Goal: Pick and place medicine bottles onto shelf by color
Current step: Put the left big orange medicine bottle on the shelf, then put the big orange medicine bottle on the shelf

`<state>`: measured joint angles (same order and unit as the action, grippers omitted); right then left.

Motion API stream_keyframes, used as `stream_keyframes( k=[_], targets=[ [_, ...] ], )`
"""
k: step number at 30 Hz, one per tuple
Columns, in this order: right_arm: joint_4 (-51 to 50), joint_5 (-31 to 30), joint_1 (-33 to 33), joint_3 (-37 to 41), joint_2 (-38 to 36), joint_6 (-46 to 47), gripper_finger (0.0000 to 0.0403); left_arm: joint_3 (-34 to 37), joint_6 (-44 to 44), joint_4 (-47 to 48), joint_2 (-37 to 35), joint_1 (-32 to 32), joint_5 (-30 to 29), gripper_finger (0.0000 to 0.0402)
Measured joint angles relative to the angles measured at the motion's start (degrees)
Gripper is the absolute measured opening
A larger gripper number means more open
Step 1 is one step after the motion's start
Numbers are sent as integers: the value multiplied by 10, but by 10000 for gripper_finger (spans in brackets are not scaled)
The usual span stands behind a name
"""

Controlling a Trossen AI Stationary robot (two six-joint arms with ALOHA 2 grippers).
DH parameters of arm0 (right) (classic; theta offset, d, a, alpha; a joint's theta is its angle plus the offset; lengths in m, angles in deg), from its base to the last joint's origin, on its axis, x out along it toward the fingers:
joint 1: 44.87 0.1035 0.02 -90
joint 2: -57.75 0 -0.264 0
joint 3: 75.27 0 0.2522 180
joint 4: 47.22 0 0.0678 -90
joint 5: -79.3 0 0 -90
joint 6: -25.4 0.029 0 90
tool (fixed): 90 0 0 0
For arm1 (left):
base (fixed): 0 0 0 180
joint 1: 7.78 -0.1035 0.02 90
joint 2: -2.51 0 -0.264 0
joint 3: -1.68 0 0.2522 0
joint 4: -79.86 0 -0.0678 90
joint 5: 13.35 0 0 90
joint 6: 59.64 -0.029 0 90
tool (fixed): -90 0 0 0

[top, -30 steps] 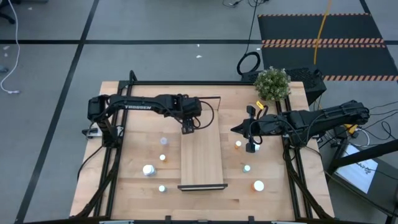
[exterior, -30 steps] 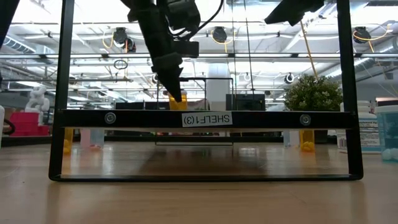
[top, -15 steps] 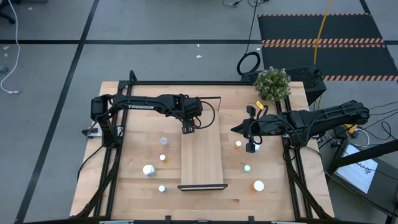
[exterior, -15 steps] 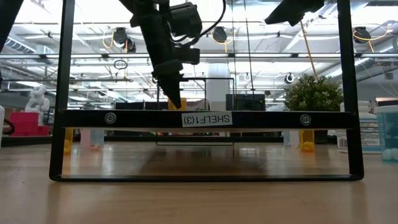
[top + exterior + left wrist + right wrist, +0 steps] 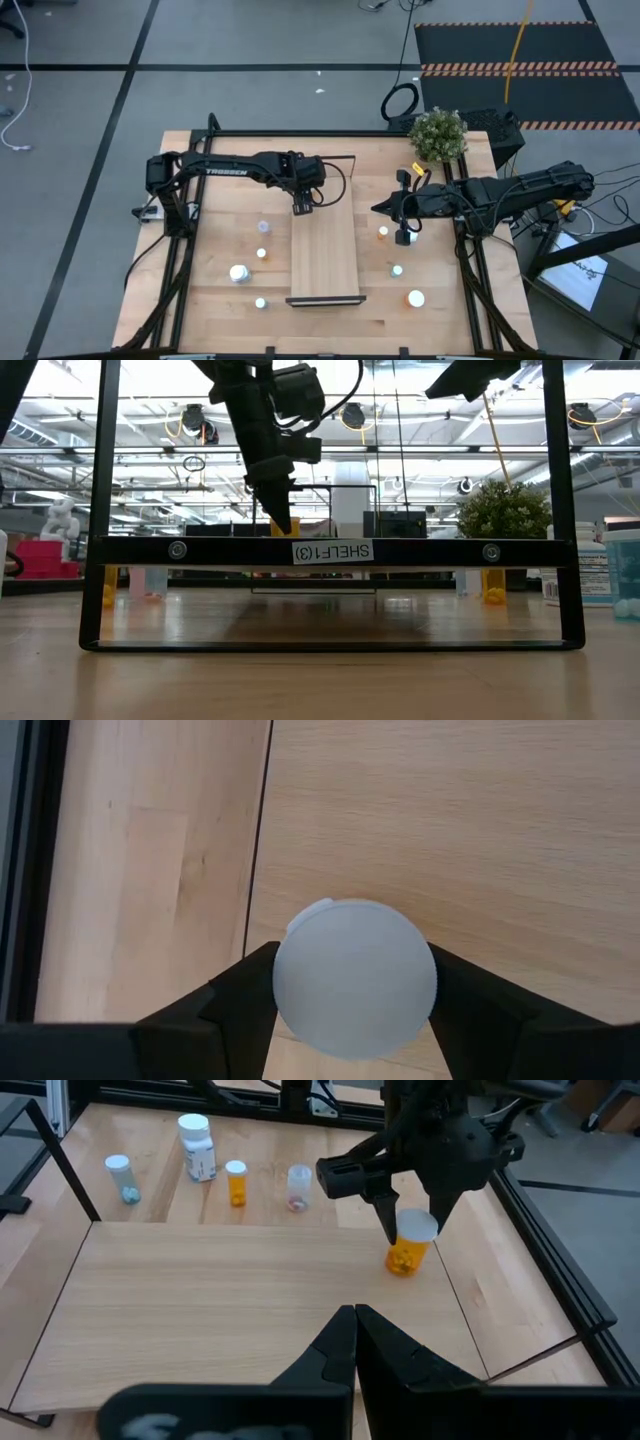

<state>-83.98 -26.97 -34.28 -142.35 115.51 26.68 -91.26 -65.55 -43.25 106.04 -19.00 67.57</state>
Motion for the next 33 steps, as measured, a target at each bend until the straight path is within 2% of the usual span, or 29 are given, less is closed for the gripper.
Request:
stream_keyframes(
  k=[4,11,15,28,33],
  targets=[
    [0,0,0,0,0,2,0,0,0,-1,0,0,0,237],
    [0,0,0,0,0,1,0,1,1,-2,-3,0,0,288],
    [0,-1,0,0,0,0,0,0,3,-3,-14,1,-6,302],
    [-1,-2,0,0,0,25,0,2,20,-16,-146,30,-14,262],
    [-4,-2,0,0,0,44,0,55,30,-49,-207,43,-15,237]
  ],
)
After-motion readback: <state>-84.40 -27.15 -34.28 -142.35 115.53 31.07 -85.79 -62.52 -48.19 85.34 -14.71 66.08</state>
